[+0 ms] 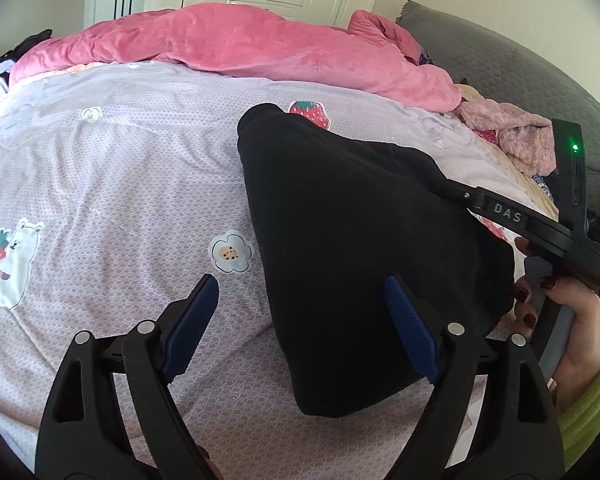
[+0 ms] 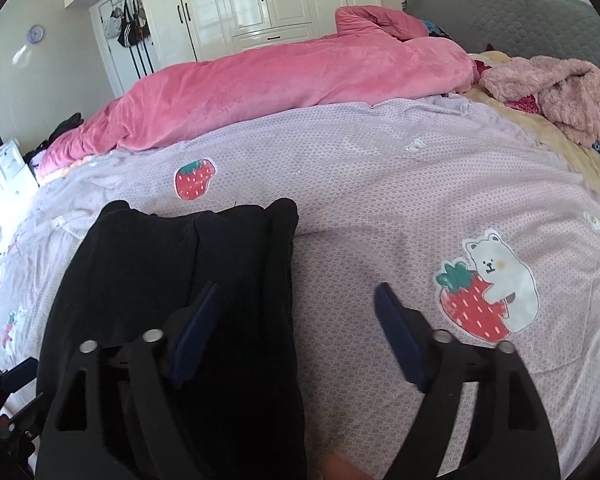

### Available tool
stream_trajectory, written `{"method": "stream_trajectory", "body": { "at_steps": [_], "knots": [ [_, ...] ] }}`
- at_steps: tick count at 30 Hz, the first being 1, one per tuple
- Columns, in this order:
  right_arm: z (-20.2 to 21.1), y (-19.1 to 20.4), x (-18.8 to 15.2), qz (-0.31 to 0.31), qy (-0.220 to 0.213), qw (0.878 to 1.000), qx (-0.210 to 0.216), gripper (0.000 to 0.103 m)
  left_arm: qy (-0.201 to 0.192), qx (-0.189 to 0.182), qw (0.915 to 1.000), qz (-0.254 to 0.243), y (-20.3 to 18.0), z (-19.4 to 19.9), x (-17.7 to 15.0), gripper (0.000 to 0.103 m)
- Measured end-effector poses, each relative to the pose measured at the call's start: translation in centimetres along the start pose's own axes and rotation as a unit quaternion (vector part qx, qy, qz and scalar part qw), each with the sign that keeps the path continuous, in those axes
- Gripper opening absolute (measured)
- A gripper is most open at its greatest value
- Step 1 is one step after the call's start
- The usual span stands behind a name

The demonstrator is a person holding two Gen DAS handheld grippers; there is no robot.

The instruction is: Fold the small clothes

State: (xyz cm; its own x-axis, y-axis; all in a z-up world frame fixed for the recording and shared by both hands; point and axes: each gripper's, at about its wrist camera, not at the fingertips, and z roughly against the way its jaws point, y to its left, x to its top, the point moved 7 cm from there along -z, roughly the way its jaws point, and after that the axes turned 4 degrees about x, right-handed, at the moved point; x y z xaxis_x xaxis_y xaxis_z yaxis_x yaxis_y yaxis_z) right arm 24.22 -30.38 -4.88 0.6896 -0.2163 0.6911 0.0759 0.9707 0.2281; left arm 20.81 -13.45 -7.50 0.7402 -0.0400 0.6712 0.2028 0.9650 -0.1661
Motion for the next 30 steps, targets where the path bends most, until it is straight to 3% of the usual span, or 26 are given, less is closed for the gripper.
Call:
{"method": "stream_trajectory", "body": {
  "at_steps": [11,22,30],
  "knots": [
    [3.4,-0.4,0.3,-0.046,-0.043,0.997,0.05,0.098,-0.003,0.009,0.9999,-0.008,0.0,1.3,0.1,0.093],
    [8.3,0.8,0.8,-0.044,-0.112,0.989,0.091,0.098,-0.013,0.033,0.9991,-0.024,0.2,2.9,0.4,0.094],
    [12.3,2.0,-1.6,-0.009,-0.139,0.987,0.084,0.098,-0.038,0.054,0.9973,-0.031,1.1,5.5,-0.5,0.094]
  ]
}}
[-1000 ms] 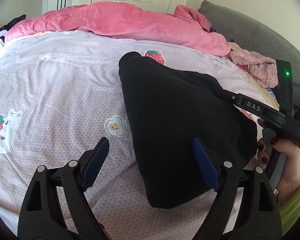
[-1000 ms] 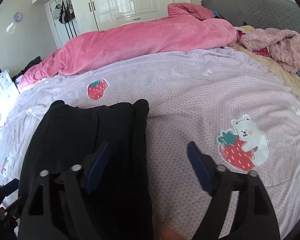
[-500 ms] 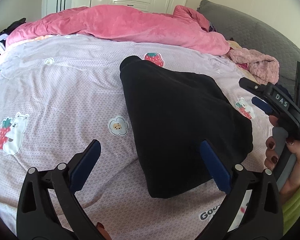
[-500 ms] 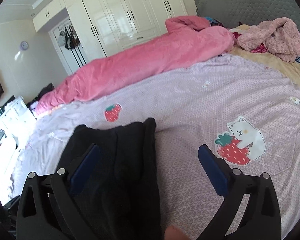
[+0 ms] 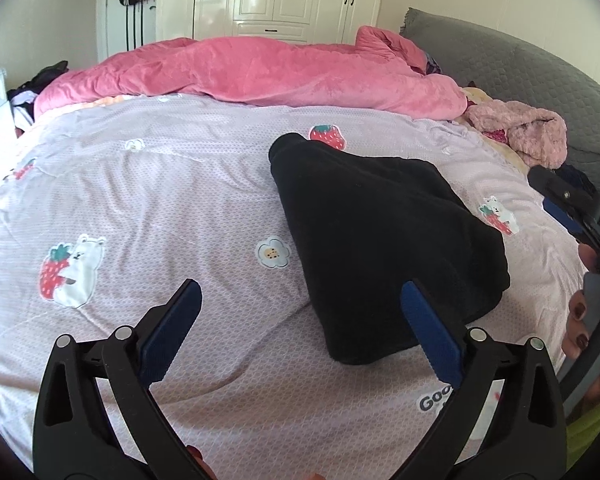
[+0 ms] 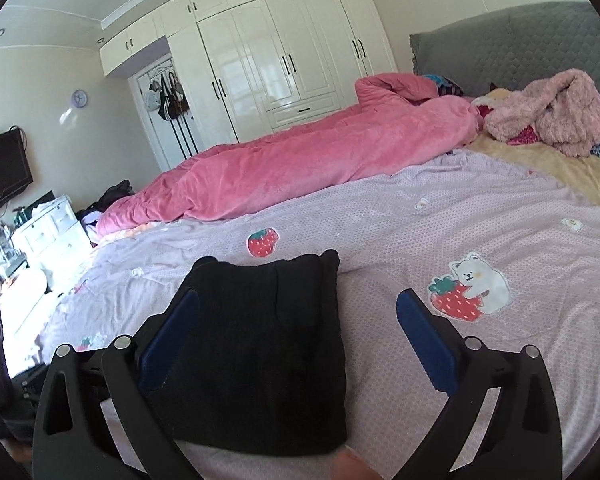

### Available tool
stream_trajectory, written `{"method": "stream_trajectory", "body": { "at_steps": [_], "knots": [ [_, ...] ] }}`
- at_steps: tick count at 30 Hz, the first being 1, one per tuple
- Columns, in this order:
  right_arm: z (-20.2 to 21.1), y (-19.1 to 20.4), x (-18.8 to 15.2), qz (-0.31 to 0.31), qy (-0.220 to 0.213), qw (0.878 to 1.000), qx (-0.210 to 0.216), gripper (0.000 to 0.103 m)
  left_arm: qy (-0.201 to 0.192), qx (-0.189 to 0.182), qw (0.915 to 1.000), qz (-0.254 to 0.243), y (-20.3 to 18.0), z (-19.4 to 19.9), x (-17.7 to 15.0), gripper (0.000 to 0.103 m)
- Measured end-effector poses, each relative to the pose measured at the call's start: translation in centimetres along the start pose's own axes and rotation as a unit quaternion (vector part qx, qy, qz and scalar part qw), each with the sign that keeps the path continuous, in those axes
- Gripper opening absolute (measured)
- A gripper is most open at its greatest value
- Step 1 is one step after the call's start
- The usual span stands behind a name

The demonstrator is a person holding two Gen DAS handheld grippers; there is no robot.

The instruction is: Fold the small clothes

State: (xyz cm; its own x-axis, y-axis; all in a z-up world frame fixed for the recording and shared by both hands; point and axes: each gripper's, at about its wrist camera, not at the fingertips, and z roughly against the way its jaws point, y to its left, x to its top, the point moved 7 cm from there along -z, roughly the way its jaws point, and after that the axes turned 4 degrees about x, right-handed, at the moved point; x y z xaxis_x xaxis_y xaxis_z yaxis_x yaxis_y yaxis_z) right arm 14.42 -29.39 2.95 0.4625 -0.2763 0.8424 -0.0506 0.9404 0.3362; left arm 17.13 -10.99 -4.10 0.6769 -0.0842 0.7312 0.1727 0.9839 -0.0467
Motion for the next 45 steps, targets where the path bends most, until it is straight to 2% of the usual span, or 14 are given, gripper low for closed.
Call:
{"method": "stream_trajectory", "body": {
  "at_steps": [8,18,23,31,35,45],
  "knots": [
    [3.2,1.0,-2.8,0.036,-0.012,0.999,-0.027,0.098,-0.027,0.011,0.9995,0.008,1.1,2.6,-0.9,0.094],
    [5.8,2.6,-5.7,0.052,-0.003,0.998,-0.033,0.098,-0.03,0.007,0.9995,0.008,1.5,5.0,-2.7,0.094],
    [6.4,2.7,-7.5,0.051,0.028,0.997,-0.043,0.098,-0.019,0.005,0.9998,0.004,1.7,5.5,-4.5,0.094],
    [6.1,3.0,-12.2,0.051,0.094,0.993,-0.052,0.098,0.018,0.008,0.9997,0.011,2.6,4.8,-7.1,0.094],
    [5.8,3.1,-12.6,0.057,0.098,0.992,-0.059,0.098,0.031,0.008,0.9992,0.025,2.9,4.4,-7.7,0.094],
    [5.9,2.5,-12.4,0.051,0.091,0.992,-0.066,0.098,0.027,0.01,0.9993,0.024,2.9,4.6,-7.7,0.094]
  ]
}}
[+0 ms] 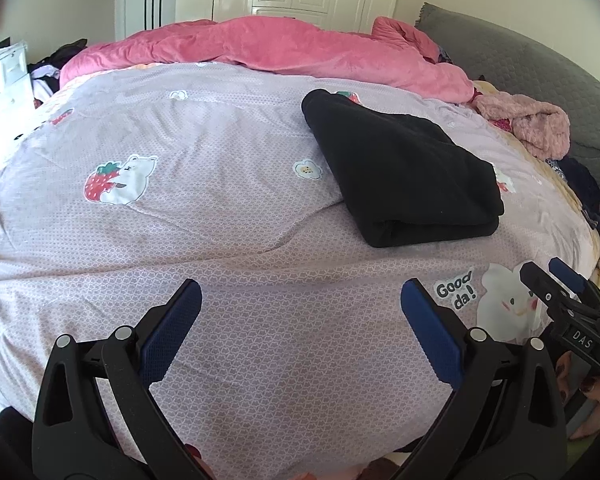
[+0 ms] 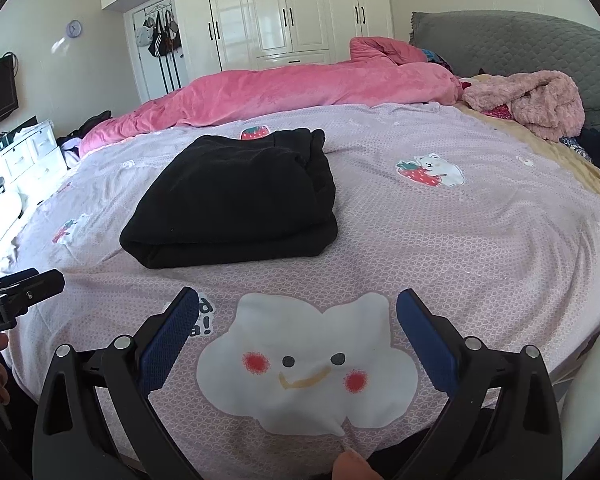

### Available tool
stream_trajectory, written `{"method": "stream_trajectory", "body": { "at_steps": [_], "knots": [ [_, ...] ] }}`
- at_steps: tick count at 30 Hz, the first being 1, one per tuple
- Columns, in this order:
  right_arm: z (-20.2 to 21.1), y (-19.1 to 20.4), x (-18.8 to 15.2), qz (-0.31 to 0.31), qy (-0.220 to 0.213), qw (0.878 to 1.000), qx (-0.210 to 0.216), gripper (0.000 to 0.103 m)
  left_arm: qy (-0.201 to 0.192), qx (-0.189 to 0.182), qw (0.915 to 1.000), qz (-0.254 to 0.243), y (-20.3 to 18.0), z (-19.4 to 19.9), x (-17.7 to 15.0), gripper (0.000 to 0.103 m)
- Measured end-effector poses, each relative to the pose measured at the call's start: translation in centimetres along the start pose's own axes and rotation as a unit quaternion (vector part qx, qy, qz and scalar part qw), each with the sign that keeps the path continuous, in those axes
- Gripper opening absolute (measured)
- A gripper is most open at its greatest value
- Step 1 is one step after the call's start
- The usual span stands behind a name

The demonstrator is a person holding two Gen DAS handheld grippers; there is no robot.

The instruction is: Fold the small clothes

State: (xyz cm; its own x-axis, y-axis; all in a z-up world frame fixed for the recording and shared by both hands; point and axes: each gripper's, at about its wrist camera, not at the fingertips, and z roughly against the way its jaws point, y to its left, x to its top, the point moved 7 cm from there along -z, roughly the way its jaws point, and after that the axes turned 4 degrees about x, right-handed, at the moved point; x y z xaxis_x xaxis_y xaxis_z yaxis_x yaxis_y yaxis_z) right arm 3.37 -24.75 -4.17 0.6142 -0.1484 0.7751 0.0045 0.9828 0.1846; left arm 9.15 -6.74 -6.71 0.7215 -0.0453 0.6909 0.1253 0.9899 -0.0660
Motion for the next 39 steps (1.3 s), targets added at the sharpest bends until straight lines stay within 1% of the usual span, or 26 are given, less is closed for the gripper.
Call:
{"method": "stream_trajectory", "body": {
  "at_steps": [39],
  "knots": [
    [0.08,0.15,0.18,0.006,-0.004,1.0,0.0,0.098,-0.004,0.011,0.9999,-0.007,-0.25,0.31,0.35,0.094]
  ]
}}
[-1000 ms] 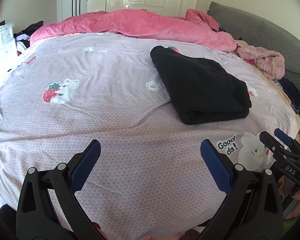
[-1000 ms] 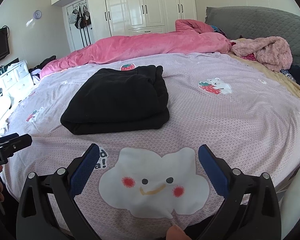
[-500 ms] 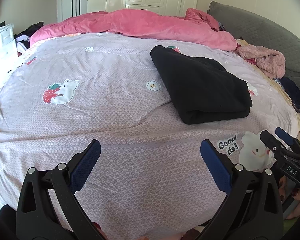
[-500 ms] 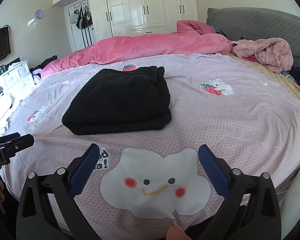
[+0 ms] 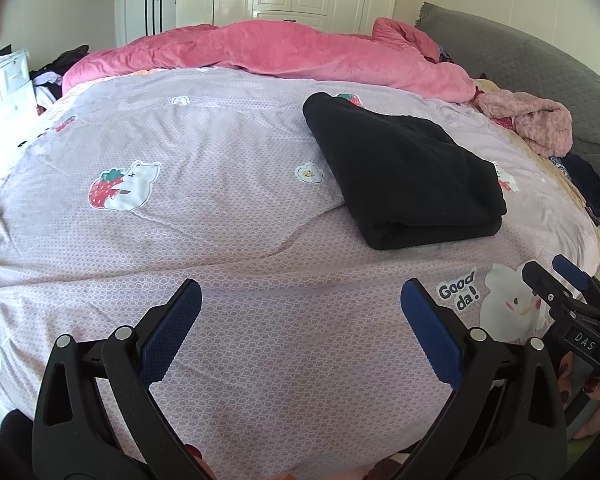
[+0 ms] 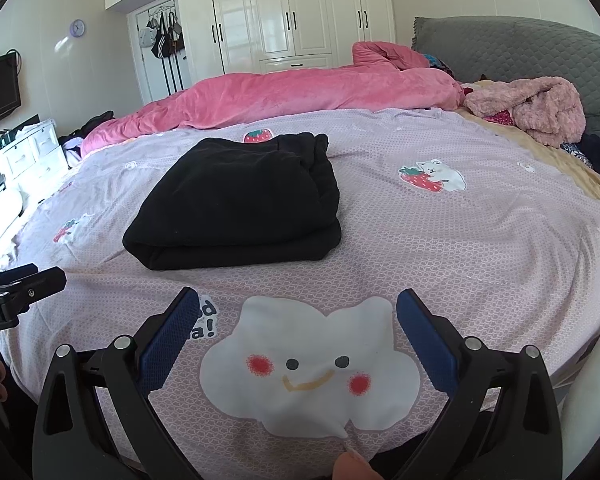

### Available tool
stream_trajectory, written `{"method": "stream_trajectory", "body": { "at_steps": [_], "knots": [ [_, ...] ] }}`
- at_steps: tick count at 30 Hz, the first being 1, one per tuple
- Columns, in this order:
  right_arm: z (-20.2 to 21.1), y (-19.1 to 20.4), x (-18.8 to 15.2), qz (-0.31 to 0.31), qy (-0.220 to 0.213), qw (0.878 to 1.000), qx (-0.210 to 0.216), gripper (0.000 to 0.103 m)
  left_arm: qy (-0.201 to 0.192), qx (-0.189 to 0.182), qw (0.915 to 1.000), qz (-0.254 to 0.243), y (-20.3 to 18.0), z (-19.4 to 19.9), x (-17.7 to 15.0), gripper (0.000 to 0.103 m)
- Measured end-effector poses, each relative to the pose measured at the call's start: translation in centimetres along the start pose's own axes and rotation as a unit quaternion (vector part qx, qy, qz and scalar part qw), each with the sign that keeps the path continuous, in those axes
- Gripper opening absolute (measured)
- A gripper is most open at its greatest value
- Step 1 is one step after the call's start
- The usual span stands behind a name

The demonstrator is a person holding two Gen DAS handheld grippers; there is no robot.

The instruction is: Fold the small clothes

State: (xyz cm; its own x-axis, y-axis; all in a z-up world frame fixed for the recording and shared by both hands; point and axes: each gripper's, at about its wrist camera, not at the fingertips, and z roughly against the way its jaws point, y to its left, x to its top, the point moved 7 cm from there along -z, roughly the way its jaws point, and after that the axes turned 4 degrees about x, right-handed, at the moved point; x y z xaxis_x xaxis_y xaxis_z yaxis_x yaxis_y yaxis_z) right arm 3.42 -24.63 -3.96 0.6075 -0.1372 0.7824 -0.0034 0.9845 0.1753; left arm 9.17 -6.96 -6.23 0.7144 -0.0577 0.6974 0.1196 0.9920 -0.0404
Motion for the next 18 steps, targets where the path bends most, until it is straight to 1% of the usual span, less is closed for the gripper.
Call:
{"method": "stream_trajectory", "body": {
  "at_steps": [18],
  "knots": [
    [0.11,-0.06,0.1,0.001,0.001,1.0,-0.005,0.098,0.003,0.0,1.0,-0.002,-0.2,-0.07,-0.12,0.094]
  ]
}}
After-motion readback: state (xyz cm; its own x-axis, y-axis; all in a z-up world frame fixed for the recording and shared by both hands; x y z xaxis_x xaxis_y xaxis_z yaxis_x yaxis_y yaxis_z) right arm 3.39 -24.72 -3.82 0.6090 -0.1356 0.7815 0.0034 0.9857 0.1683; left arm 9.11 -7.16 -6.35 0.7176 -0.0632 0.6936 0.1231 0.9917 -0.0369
